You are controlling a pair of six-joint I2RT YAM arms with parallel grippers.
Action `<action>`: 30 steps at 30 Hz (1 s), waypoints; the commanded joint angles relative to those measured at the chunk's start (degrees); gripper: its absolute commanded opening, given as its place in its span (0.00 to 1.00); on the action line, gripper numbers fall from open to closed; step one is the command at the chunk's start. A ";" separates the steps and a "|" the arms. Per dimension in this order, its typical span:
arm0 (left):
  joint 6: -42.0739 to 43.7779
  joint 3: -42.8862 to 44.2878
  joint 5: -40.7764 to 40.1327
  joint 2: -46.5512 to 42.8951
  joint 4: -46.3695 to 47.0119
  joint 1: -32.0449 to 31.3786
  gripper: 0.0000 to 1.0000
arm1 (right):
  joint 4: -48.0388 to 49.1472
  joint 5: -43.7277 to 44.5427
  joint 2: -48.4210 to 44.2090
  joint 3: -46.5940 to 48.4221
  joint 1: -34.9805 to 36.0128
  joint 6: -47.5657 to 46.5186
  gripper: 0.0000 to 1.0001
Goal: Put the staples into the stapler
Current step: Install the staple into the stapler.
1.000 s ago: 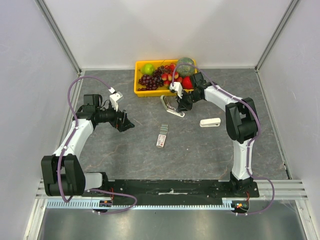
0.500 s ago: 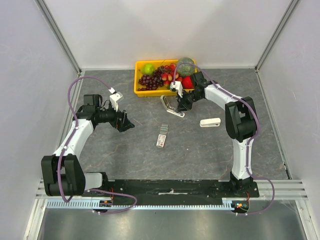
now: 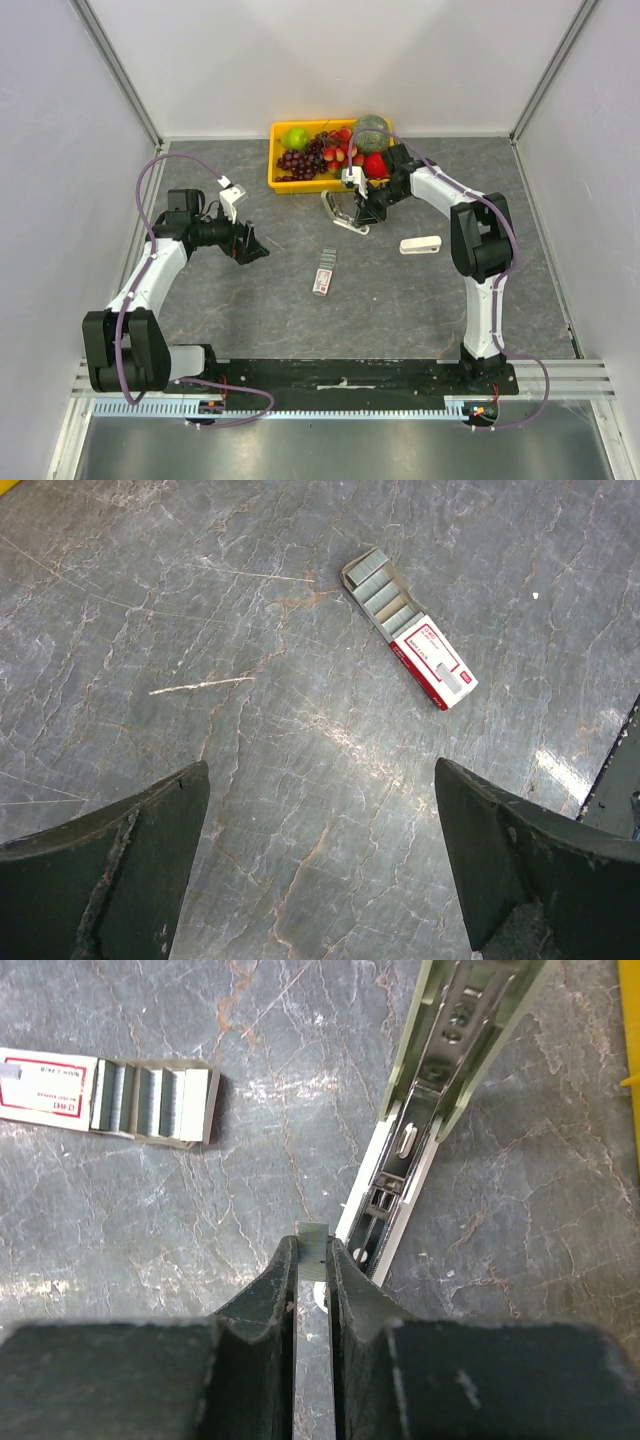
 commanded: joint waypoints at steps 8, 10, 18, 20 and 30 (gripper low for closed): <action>0.70 -0.25 1.68 0.49 1.95 0.22 1.00 | -3.43 -2.96 0.96 2.09 -1.25 -7.45 0.18; 0.70 -0.25 1.59 0.58 1.95 0.22 1.00 | -3.70 -3.31 0.96 2.27 -1.34 -7.97 0.18; 0.79 -0.34 1.77 0.66 2.04 0.22 1.00 | -4.49 -6.03 1.84 3.67 -2.22 -8.50 0.19; 0.70 -0.34 1.68 0.66 2.12 0.13 1.00 | -5.10 -6.56 2.10 4.20 -2.39 -8.76 0.18; 0.61 -0.34 1.77 0.84 2.13 0.22 1.00 | -5.54 -6.74 4.04 4.38 -2.31 -11.49 0.19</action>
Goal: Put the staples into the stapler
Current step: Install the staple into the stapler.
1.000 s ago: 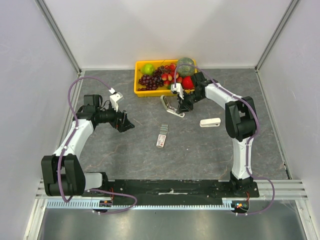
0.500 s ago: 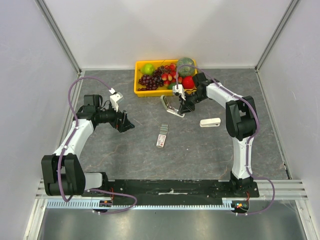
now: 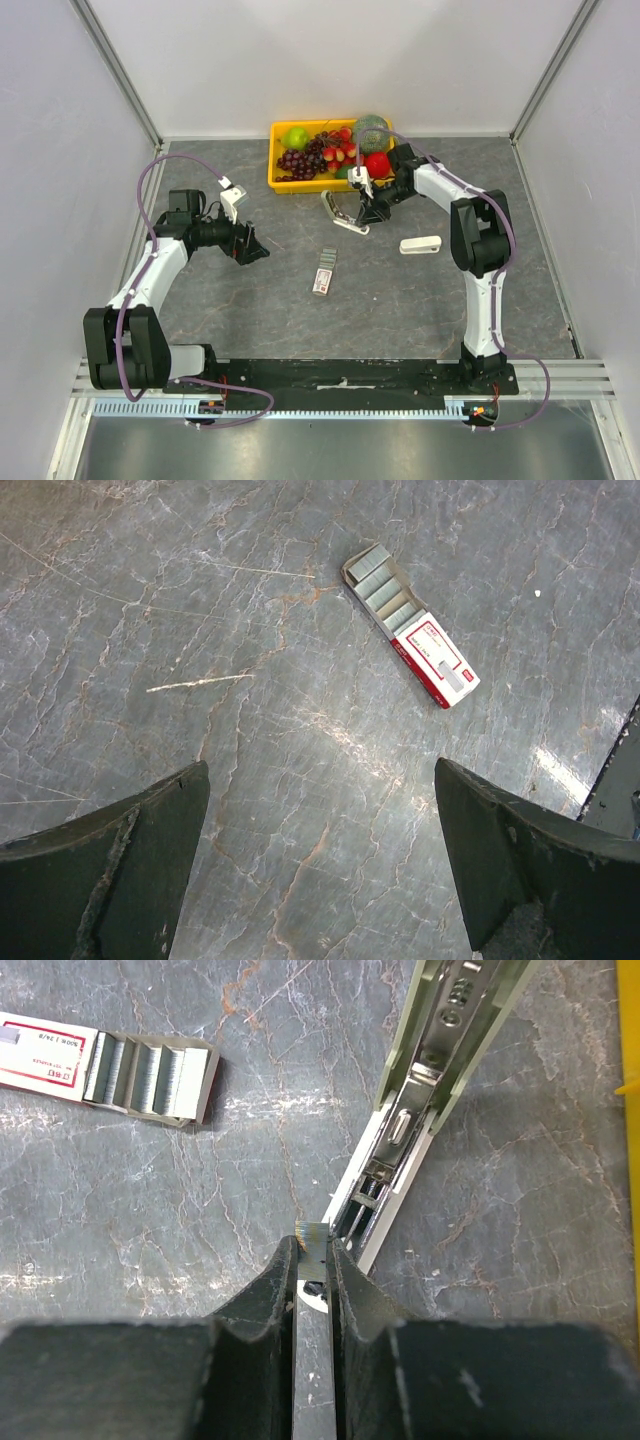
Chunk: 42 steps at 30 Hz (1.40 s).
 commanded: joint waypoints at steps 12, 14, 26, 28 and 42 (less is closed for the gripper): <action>0.52 0.14 1.83 0.51 1.78 0.22 1.00 | -1.35 -5.03 0.15 2.00 -0.17 -3.01 0.19; 0.52 0.05 1.92 0.51 1.69 0.13 1.00 | -1.35 -5.03 -0.03 2.52 -0.17 -2.75 0.19; 0.53 0.05 1.92 0.69 1.78 0.30 1.00 | -1.09 -4.42 1.02 4.46 -1.05 -1.96 0.19; 0.53 0.05 2.01 0.78 1.69 0.13 1.00 | -1.09 -3.45 1.11 4.46 -1.22 -2.22 0.19; 0.61 -0.03 1.92 0.78 1.78 0.22 1.00 | -1.17 -2.66 2.16 3.23 -0.87 -2.40 0.19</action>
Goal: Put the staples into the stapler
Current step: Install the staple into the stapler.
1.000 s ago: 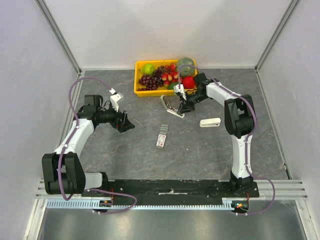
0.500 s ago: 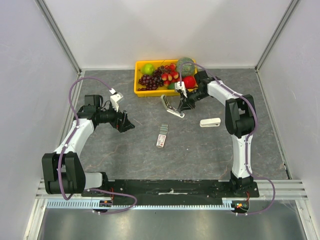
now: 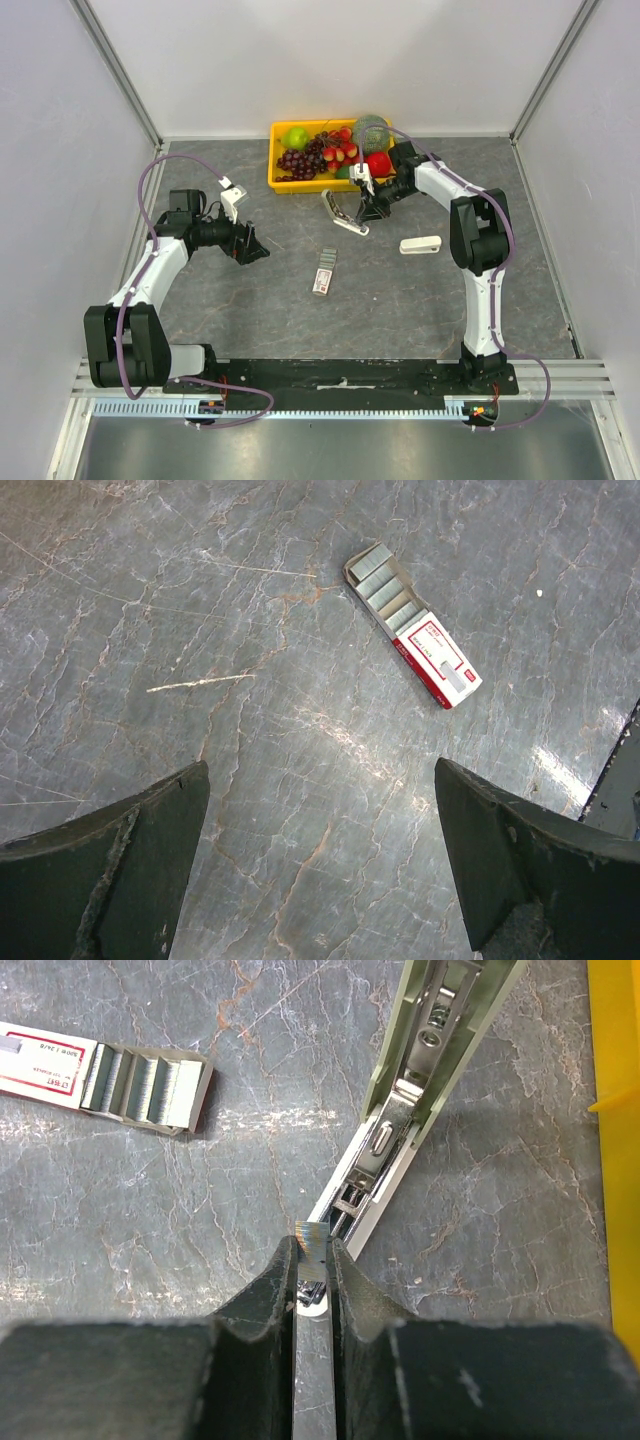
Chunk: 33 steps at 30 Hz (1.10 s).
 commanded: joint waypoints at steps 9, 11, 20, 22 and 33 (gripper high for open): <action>0.53 -0.04 1.88 0.19 1.43 0.22 1.00 | 0.18 1.22 0.86 1.59 0.03 1.02 0.18; 0.52 -0.03 1.88 0.10 1.34 0.22 1.00 | 0.36 0.96 0.94 1.59 0.12 1.63 0.18; 0.61 -0.04 1.79 0.01 1.43 0.30 1.00 | 3.69 3.68 0.06 0.01 1.34 5.68 0.17; 0.61 -0.12 1.79 0.10 1.34 0.22 1.00 | 4.14 4.21 0.24 0.01 1.43 6.47 0.17; 0.70 -0.21 1.70 0.01 1.43 0.21 1.00 | 6.86 6.32 0.07 -0.69 1.52 11.65 0.17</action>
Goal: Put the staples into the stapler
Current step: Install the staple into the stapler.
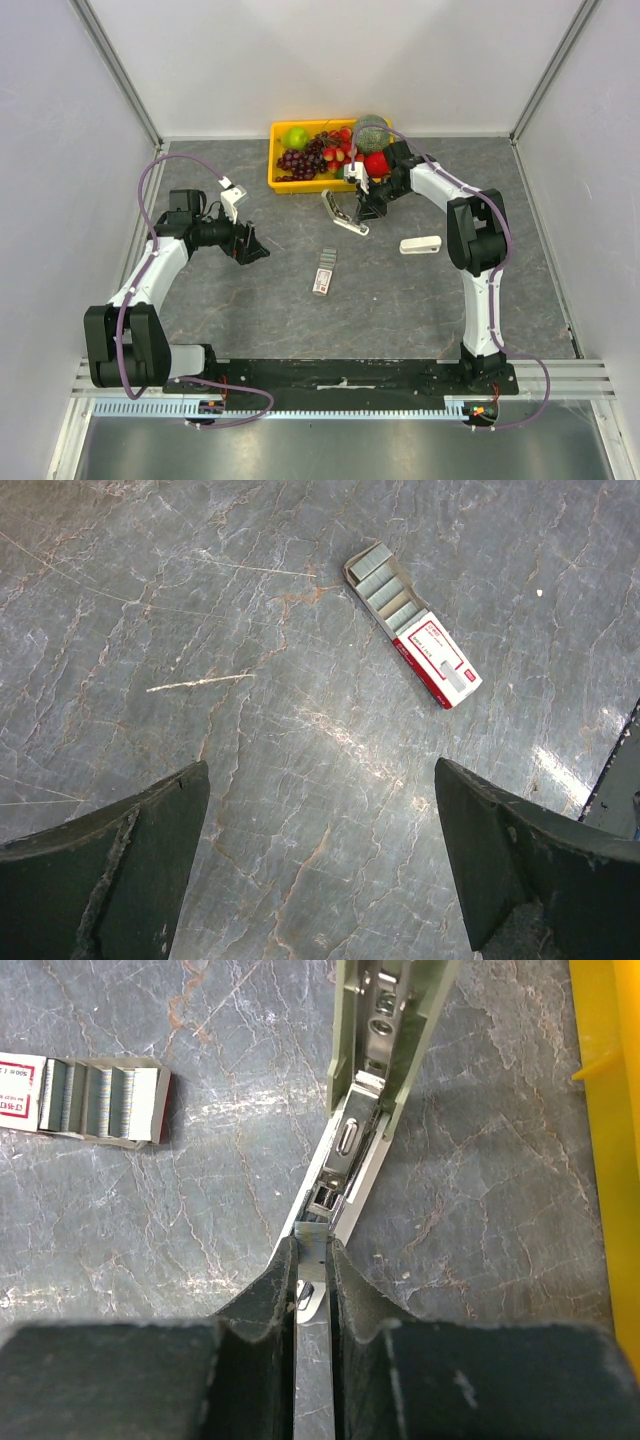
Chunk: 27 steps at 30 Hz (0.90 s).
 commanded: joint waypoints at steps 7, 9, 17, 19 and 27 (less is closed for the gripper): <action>0.79 -0.25 1.64 0.01 1.32 0.21 1.00 | 7.19 3.09 -1.97 -3.00 0.21 9.41 0.17; 0.79 -0.17 1.46 0.01 1.40 0.22 1.00 | 8.50 4.06 -2.59 -3.53 0.21 10.64 0.17; 0.88 -0.34 1.46 0.10 1.40 0.22 1.00 | 11.41 7.14 -5.23 -5.72 0.56 15.21 0.17; 0.79 -0.25 1.46 0.10 1.32 0.22 1.00 | 11.76 7.93 -5.84 -5.99 0.83 15.74 0.16; 0.88 -0.43 1.37 0.01 1.32 0.22 1.00 | 11.94 10.04 -7.69 -7.04 2.14 18.72 0.15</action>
